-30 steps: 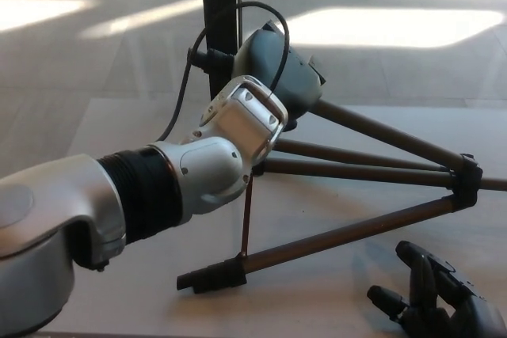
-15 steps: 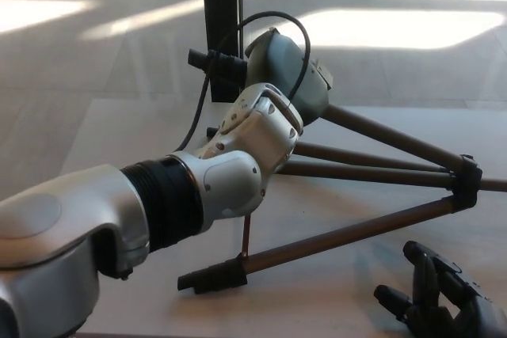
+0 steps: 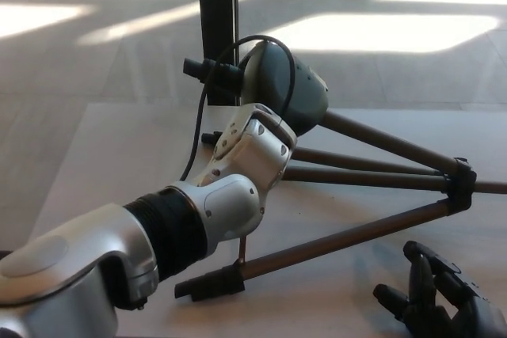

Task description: Use both hands of the robot to pick up the tripod lying in the middle of the desk and make it stand upright on the desk

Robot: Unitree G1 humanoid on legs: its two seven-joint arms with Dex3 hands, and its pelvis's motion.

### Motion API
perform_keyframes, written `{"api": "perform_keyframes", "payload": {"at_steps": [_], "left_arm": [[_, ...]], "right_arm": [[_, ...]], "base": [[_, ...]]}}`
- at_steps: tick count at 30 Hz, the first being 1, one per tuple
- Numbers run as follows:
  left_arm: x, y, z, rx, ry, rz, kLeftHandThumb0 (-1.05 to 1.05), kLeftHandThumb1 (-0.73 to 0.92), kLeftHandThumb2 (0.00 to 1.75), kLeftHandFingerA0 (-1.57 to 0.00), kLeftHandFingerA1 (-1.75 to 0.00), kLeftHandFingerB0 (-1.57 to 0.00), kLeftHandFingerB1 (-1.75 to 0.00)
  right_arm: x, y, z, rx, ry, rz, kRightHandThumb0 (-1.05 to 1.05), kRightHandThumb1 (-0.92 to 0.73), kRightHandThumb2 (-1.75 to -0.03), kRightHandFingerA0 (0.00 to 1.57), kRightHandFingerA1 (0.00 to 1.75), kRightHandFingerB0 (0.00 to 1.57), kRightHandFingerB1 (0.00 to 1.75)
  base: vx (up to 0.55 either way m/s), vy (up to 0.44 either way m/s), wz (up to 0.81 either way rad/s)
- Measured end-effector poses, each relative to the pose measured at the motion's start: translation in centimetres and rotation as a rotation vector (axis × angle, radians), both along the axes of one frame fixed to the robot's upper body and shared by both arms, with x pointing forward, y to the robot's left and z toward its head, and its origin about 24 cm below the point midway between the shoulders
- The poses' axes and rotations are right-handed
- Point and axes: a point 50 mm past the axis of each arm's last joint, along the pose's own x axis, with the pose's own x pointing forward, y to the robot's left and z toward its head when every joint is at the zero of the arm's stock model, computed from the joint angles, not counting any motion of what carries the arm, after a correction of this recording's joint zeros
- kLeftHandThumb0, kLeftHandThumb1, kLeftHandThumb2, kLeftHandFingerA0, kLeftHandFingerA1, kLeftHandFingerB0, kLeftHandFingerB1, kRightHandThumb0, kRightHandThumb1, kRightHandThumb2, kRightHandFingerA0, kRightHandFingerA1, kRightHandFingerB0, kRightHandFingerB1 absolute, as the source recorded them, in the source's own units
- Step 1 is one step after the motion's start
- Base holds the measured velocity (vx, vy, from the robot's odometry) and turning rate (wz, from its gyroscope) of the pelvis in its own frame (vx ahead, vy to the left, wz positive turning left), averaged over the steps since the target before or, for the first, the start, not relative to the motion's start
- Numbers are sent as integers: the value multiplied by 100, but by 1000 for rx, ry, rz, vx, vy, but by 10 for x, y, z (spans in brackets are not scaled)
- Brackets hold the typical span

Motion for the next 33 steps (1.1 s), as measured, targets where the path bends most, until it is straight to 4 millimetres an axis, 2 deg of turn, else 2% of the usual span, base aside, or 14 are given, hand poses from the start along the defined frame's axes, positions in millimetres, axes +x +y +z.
{"api": "perform_keyframes", "payload": {"at_steps": [5, 10, 11, 12, 16, 17, 18, 20, 23, 24, 25, 31, 32, 33], "left_arm": [[0, 5, 2, -16, -4, 2, -46, 68, 66, -90, -154, -76, -107], [0, 7, 6, -35, -11, -10, -42, 66, 62, -90, -126, -77, -91], [0, 8, 6, -38, -12, -12, -41, 66, 62, -88, -119, -76, -86], [0, 8, 7, -40, -13, -15, -44, 71, 61, -88, -126, -76, -97], [1, 10, 9, -52, -15, -21, -39, 63, 60, -93, -141, -82, -97], [1, 10, 9, -56, -16, -23, -39, 64, 60, -93, -128, -83, -95], [1, 10, 9, -58, -16, -24, -41, 67, 61, -93, -134, -82, -104], [1, 11, 10, -60, -20, -31, -45, 68, 64, -93, -147, -81, -119], [0, 11, 10, -64, -23, -39, -55, 73, 67, -96, -153, -81, -134], [0, 11, 10, -65, -25, -40, -52, 60, 103, -113, -126, -83, -106], [0, 11, 10, -66, -26, -41, -54, 79, 67, -97, -143, -80, -123], [1, 14, 9, -73, -31, -32, -47, 67, 63, -97, -143, -82, -109], [1, 16, 9, -72, -33, -28, -39, 64, 64, -95, -147, -83, -105], [2, 17, 9, -72, -34, -25, -47, 69, 65, -96, -145, -84, -117]], "right_arm": [[2, 0, 1, -2, 2, -14, -63, -65, -60, 62, 86, 63, 51], [10, -3, 5, 30, -10, -44, -63, -66, -60, 34, 75, 35, 53], [12, -4, 6, 38, -14, -51, -66, -52, -89, 30, 69, 27, 57], [14, -5, 7, 48, -17, -59, -68, -69, -61, 23, 72, 25, 51], [26, -9, 12, 94, -32, -94, -70, -72, -60, 8, 65, 13, 46], [29, -10, 14, 108, -34, -104, -68, -70, -61, 4, 68, 13, 46], [30, -11, 14, 115, -34, -108, -39, -50, -105, 3, 57, 0, 53], [37, -13, 16, 143, -37, -129, -72, -54, -93, 0, 42, 0, 39], [47, -17, 19, 188, -36, -160, -84, -55, -90, 0, 30, 0, 21], [50, -18, 20, 202, -35, -169, -95, -60, -92, 0, 34, 0, 22], [53, -19, 21, 215, -35, -176, -96, -61, -94, 0, 38, 0, 24], [77, -11, 28, 347, -12, -207, -84, -57, -95, 0, 44, 0, 33], [79, -8, 29, 367, -5, -211, -68, -82, -66, 0, 15, 0, 0], [79, -7, 28, 373, 5, -214, -68, -83, -66, 0, 7, 0, 0]], "base": [[0, 0, 0], [0, 0, 0], [0, 0, 0], [0, 0, 0], [0, 0, 0], [0, 0, 0], [0, 0, 0], [0, 0, 0], [0, 0, 0], [0, 0, 0], [0, 0, 0], [0, 0, 0], [0, 0, 0], [0, 0, 0]]}}
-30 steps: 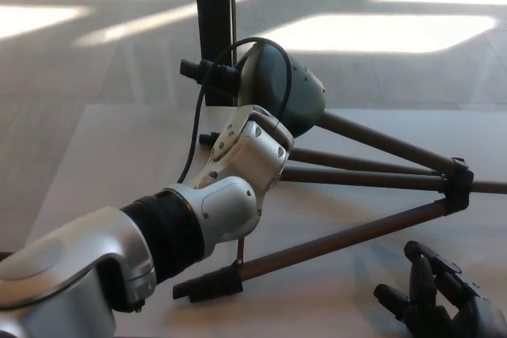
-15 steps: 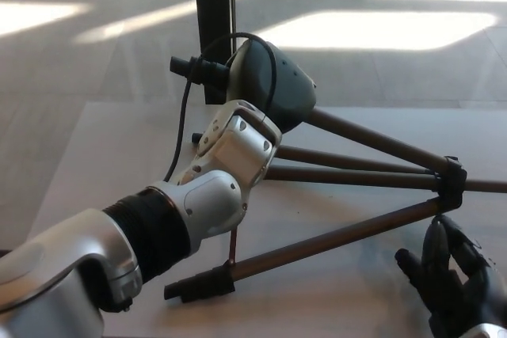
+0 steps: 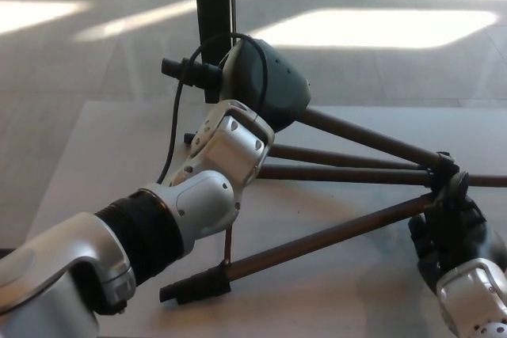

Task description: Use both hands of the robot to pick up the tripod lying in the middle of the desk and make it stand upright on the desk

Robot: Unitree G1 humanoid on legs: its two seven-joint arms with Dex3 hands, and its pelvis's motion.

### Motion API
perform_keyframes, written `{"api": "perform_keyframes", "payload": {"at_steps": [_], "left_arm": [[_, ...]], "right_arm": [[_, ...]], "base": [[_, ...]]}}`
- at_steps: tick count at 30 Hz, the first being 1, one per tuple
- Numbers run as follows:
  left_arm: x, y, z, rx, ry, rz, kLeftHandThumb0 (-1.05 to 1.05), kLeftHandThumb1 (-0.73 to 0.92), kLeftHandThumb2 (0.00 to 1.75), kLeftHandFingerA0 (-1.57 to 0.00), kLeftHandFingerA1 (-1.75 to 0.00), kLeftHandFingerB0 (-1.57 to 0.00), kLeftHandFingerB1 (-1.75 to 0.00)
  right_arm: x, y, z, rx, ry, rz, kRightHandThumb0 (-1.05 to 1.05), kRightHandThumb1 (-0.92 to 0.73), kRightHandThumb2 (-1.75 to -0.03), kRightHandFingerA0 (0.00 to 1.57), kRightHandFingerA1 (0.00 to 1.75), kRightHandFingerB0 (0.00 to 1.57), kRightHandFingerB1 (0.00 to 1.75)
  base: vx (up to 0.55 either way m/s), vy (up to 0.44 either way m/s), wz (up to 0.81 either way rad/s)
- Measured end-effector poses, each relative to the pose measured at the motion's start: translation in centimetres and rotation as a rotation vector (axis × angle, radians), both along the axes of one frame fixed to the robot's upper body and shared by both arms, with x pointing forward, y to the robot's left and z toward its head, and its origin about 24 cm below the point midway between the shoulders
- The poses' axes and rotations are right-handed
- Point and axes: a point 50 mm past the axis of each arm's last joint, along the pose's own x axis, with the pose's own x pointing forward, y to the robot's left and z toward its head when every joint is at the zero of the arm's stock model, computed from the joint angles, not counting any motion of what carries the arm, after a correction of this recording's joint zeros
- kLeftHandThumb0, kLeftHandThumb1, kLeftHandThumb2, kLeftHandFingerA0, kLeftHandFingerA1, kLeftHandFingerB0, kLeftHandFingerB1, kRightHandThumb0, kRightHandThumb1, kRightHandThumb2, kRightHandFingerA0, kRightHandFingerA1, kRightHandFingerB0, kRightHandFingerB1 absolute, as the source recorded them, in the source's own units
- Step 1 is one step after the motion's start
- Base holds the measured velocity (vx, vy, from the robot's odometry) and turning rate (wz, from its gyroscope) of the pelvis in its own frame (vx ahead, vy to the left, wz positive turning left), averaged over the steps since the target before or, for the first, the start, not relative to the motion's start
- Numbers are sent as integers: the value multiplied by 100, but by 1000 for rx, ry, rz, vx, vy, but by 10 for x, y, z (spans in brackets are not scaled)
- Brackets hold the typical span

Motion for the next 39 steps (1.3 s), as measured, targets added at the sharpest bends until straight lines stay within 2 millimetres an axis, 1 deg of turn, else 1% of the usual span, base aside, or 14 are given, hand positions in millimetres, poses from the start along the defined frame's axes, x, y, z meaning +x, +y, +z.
{"api": "perform_keyframes", "payload": {"at_steps": [1, 2, 9, 15, 17, 19, 20, 21, 22, 32, 35, 36, 37, 39], "left_arm": [[0, 0, 1, -3, -3, -1, -50, 72, 65, -97, -142, -84, -124], [0, 0, 1, -6, -5, -4, -48, 70, 64, -96, -143, -83, -118], [1, 1, 3, -20, -8, -5, -46, 67, 66, -94, -157, -84, -123], [1, 1, 4, -27, -9, -11, -43, 70, 66, -94, -152, -79, -139], [1, 1, 5, -28, -7, -13, -44, 67, 67, -95, -159, -82, -136], [2, 1, 5, -31, -4, -11, -43, 68, 67, -94, -155, -80, -137], [2, 2, 5, -33, -2, -10, -42, 66, 65, -94, -146, -82, -113], [2, 1, 5, -33, 0, -12, -42, 66, 65, -94, -146, -82, -113], [2, 1, 5, -33, 2, -13, -43, 65, 65, -93, -149, -83, -111], [5, -1, 6, -34, 19, -12, -36, 64, 68, -95, -132, -84, -99], [5, -4, 7, -43, 27, -19, -40, 64, 67, -95, -151, -85, -108], [5, -6, 8, -45, 30, -22, -42, 66, 69, -93, -158, -83, -110], [5, -8, 9, -48, 31, -28, -46, 75, 71, -92, -161, -82, -124], [5, -13, 11, -60, 34, -41, -46, 75, 71, -92, -161, -82, -124]], "right_arm": [[0, 2, -3, 10, 16, 7, -65, -74, -71, 0, 20, 0, 2], [0, 3, -3, 15, 22, 11, -65, -79, -65, 0, 8, 0, 0], [1, 10, -1, 38, 40, 28, -63, -76, -75, 0, 34, 0, 8], [-1, 14, -1, 51, 63, 36, -63, -72, -73, 0, 34, 0, 13], [-1, 14, -1, 55, 70, 35, -70, -81, -67, 0, 9, 0, 0], [-1, 16, 0, 59, 74, 44, -69, -78, -66, 0, 8, 0, 0], [-1, 17, 0, 64, 73, 50, -86, -53, -88, 0, 40, 0, 31], [-1, 18, 0, 71, 73, 56, -86, -53, -88, 0, 40, 0, 31], [-1, 18, 0, 79, 75, 63, -71, -79, -64, 0, 0, 0, 0], [-1, 26, -6, 167, 88, 118, -69, -65, -61, 0, 1, 0, 0], [-1, 28, -11, 205, 97, 134, -68, -63, -61, 0, 0, 0, 0], [0, 29, -14, 221, 102, 140, -68, -63, -62, 0, 1, 0, 0], [0, 30, -16, 239, 108, 148, -95, -51, -82, 0, 33, 0, 16], [0, 34, -20, 259, 110, 171, -95, -51, -82, 0, 33, 0, 16]], "base": [[0, 0, 0], [0, 0, 0], [0, 0, 0], [0, 0, 0], [0, 0, 0], [0, 0, 0], [0, 0, 0], [0, 0, 0], [0, 0, 0], [0, 0, 0], [0, 0, 0], [0, 0, 0], [0, 0, 0], [0, 0, 0]]}}
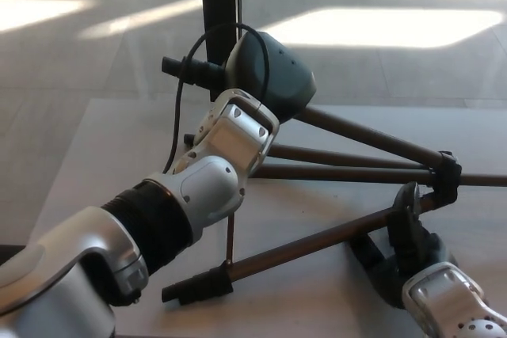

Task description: Use both hands of the robot to pick up the tripod lying in the middle of the desk and make it stand upright on the desk

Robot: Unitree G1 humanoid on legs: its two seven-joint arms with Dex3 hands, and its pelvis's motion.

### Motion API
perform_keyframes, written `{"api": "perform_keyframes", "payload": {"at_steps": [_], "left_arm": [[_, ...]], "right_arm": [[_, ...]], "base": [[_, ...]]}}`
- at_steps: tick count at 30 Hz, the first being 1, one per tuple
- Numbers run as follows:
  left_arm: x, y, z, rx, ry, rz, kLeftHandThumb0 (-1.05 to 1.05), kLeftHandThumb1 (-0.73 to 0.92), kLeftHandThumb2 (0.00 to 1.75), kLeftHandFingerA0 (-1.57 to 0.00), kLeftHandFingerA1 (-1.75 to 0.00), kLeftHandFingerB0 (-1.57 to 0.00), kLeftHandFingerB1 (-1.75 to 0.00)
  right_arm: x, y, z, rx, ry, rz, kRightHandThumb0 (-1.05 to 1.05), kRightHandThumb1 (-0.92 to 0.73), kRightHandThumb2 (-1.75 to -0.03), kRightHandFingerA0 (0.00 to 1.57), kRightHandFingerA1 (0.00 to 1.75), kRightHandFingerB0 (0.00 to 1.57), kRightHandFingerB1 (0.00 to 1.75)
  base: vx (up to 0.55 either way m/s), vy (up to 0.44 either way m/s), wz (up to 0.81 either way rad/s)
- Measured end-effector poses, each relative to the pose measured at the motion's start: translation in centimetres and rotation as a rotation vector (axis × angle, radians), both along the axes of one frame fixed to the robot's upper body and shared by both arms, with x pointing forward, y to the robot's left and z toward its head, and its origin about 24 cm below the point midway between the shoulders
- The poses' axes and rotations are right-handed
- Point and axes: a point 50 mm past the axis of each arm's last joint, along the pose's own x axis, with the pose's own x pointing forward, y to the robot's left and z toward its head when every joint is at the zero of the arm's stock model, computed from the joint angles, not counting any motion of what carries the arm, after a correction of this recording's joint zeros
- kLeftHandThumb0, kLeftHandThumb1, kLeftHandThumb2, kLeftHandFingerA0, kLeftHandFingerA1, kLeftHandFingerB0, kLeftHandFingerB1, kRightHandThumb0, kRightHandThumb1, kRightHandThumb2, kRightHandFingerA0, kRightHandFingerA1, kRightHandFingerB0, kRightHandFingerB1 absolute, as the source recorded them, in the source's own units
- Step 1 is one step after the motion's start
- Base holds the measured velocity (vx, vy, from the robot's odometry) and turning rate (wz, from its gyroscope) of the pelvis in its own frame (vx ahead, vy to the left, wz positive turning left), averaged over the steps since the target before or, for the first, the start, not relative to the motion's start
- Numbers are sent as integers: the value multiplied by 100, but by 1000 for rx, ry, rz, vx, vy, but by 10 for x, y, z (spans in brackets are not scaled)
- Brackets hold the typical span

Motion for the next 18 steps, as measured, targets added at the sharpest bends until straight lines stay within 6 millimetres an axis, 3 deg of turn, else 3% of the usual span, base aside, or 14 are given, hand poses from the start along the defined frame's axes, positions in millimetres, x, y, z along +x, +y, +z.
{"api": "perform_keyframes", "payload": {"at_steps": [1, 4, 5, 6, 7, 8, 10, 11, 12, 13, 15, 16, 17, 18], "left_arm": [[0, -2, 1, -8, 1, -5, -45, 74, 70, -93, -164, -82, -129], [-3, -10, 3, -32, 7, -27, -46, 72, 71, -93, -161, -82, -123], [-4, -13, 4, -41, 8, -34, -48, 75, 69, -94, -156, -82, -125], [-4, -15, 5, -49, 9, -38, -49, 78, 70, -94, -153, -84, -125], [-5, -17, 5, -53, 9, -41, -49, 78, 70, -94, -153, -84, -125], [-5, -18, 6, -59, 8, -44, -49, 79, 69, -93, -153, -84, -117], [-6, -20, 7, -66, 6, -47, -49, 79, 69, -93, -153, -84, -117], [-7, -21, 8, -71, 5, -49, -51, 83, 71, -94, -158, -83, -129], [-7, -22, 8, -73, 5, -51, -52, 80, 72, -96, -164, -82, -137], [-8, -23, 8, -75, 5, -52, -46, 74, 68, -95, -158, -82, -116], [-8, -21, 8, -77, 1, -46, -44, 67, 67, -94, -160, -83, -113], [-8, -21, 8, -76, -1, -45, -40, 66, 66, -92, -158, -83, -111], [-8, -21, 7, -75, -2, -44, -38, 62, 66, -96, -152, -78, -90], [-8, -20, 7, -75, -4, -41, -38, 62, 66, -96, -152, -78, -90]], "right_arm": [[1, 1, -1, 6, 0, 8, -95, -55, -90, 0, 42, 0, 24], [5, 5, -1, 14, -3, 31, -72, -49, -68, 0, 44, 0, 26], [7, 6, -2, 22, 0, 37, -77, -45, -82, 0, 44, 4, 35], [8, 6, -3, 28, 0, 40, -41, -35, -96, 10, 58, 6, 57], [10, 6, -3, 28, -1, 45, -41, -35, -96, 10, 58, 6, 57], [13, 6, -3, 24, -4, 59, -75, -46, -86, 48, 77, 31, 61], [16, 6, -5, 18, 1, 75, -75, -46, -86, 48, 77, 31, 61], [17, 6, -6, 15, 8, 82, -78, -82, -65, 54, 62, 60, 41], [18, 5, -7, 11, 3, 86, -76, -91, -67, 37, 61, 33, 45], [19, 5, -7, 3, -14, 93, -67, -79, -64, 48, 61, 46, 43], [20, 3, -7, -31, -38, 116, -57, -60, -58, 89, 75, 85, 55], [22, 2, -9, -42, -35, 124, -62, -78, -63, 61, 81, 58, 59], [23, 1, -10, -60, -33, 135, -63, -82, -64, 36, 76, 35, 53], [25, 0, -9, -90, -39, 155, -63, -82, -64, 36, 76, 35, 53]], "base": [[0, 0, 0], [0, 0, 0], [0, 0, 0], [0, 0, 0], [0, 0, 0], [0, 0, 0], [0, 0, 0], [0, 0, 0], [0, 0, 0], [0, 0, 0], [0, 0, 0], [0, 0, 0], [0, 0, 0], [0, 0, 0]]}}
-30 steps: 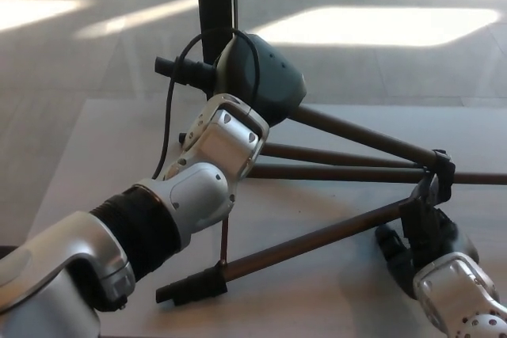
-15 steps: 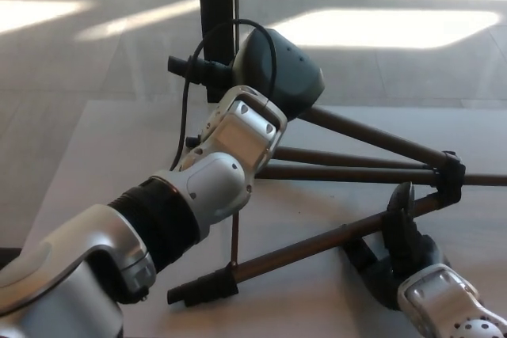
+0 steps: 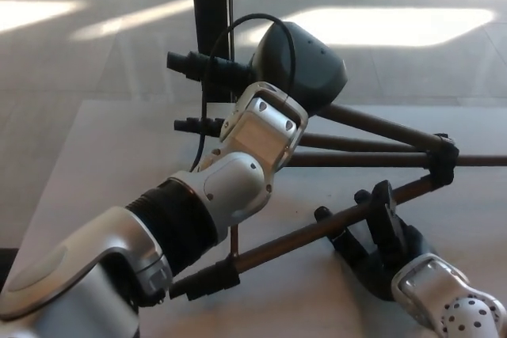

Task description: Use both hands of the robot to pick up the tripod lying in the middle of the desk and make it stand upright on the desk

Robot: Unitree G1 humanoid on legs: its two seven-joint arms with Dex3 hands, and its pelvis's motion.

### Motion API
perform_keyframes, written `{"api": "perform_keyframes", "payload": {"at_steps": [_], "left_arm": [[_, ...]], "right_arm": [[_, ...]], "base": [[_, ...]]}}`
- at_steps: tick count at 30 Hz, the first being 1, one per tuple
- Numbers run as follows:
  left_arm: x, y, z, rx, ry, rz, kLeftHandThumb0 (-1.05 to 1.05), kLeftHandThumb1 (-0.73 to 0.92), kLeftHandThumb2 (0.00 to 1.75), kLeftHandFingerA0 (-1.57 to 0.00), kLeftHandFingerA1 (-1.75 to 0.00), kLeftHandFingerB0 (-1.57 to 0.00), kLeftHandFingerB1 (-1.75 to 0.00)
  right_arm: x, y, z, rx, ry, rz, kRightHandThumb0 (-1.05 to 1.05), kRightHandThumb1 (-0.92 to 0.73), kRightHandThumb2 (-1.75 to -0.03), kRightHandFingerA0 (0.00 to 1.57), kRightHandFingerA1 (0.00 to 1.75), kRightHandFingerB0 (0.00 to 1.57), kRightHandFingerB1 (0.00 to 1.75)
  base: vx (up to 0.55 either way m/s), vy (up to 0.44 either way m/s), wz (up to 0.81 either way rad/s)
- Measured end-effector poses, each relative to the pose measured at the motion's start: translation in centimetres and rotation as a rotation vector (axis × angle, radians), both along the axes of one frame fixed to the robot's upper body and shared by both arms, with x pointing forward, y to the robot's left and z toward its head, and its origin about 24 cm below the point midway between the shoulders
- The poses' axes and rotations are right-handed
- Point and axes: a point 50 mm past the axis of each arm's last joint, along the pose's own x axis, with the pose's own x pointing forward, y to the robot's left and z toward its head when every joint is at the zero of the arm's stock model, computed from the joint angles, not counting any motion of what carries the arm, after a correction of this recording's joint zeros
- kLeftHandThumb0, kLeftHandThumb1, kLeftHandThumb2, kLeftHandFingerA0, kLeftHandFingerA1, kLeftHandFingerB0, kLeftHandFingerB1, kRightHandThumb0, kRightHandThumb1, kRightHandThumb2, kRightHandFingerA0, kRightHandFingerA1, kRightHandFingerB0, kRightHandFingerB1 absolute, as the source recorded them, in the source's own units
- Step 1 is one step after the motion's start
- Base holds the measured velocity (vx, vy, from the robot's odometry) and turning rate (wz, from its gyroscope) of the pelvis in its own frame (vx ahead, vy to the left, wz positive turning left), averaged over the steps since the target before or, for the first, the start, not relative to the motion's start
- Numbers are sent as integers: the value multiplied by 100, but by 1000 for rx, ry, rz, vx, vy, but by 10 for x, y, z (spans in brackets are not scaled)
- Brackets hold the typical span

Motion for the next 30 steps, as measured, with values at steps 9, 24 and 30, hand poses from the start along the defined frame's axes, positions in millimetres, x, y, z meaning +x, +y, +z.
{"api": "perform_keyframes", "payload": {"at_steps": [9, 24, 30], "left_arm": [[-6, 4, -12, -13, 20, -10, -43, 74, 66, -96, -137, -81, -96], [-12, 1, -15, -21, 11, -31, -45, 53, 100, -122, -134, -93, -110], [-11, 7, -15, 8, 8, -9, -34, 57, 65, -96, -146, -81, -97]], "right_arm": [[17, -6, 9, -103, 42, -20, -71, -91, -67, 60, 100, 46, 75], [21, -2, 28, -1, 78, -129, -87, -91, -101, 0, 63, 0, 41], [29, 1, 35, -51, 115, -97, -69, -92, -87, 36, 146, 26, 107]], "base": [[0, 0, 0], [0, 0, 0], [0, 0, 0]]}}
